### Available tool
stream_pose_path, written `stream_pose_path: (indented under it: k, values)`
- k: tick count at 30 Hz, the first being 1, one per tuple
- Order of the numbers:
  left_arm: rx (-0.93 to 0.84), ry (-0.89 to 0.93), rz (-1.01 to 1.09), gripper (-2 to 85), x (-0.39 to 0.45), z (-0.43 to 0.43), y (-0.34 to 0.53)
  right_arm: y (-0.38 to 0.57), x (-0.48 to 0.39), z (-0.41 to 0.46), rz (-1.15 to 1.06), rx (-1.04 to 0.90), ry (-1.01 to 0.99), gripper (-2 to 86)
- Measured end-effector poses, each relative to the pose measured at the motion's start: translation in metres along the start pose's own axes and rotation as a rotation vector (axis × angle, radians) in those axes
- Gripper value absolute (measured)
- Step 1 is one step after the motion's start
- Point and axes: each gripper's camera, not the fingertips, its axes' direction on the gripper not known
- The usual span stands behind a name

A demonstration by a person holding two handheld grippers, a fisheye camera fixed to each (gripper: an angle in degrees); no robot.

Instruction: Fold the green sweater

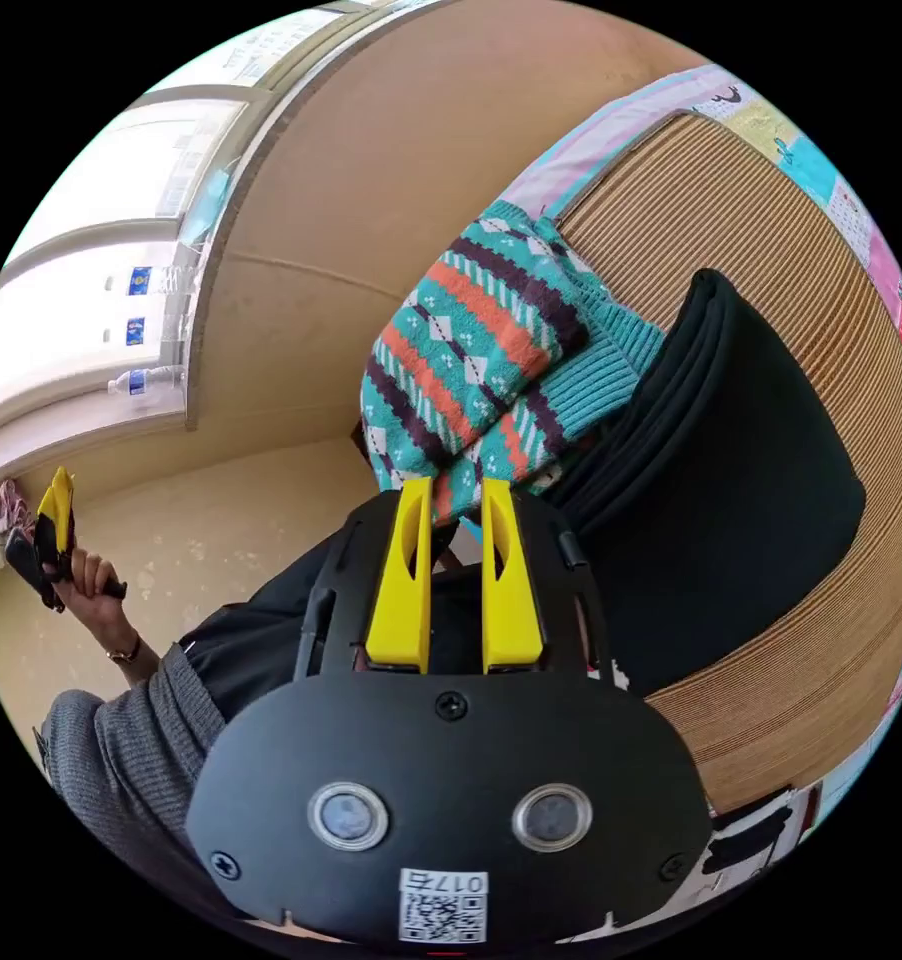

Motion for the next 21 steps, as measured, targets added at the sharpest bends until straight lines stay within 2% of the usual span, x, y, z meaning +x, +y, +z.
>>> stream_pose_path:
  k: [3,6,10,14,17,21]
  values:
    - [-0.043,-0.009,-0.021,8.3,-0.044,-0.018,-0.024,-0.001,0.024,0.056,0.102,-0.040,-0.017,11.0]
    - [-0.070,-0.057,-0.082,8.5,-0.092,-0.031,-0.041,0.012,0.055,0.070,0.201,0.079,0.004,12.5]
    - [-0.169,-0.028,-0.187,8.7,-0.144,-0.022,-0.072,0.031,0.119,0.074,0.378,0.248,0.050,13.1]
    - [-0.096,-0.042,-0.173,8.7,-0.134,-0.025,-0.105,0.050,0.175,0.103,0.464,0.316,-0.076,12.7]
    - [-0.120,-0.009,-0.081,8.5,-0.106,-0.011,-0.139,0.066,0.178,0.110,0.451,0.328,-0.023,10.1]
    - [-0.177,0.208,-0.063,8.9,-0.075,0.016,-0.179,0.112,0.144,0.094,0.284,0.411,-0.030,5.2]
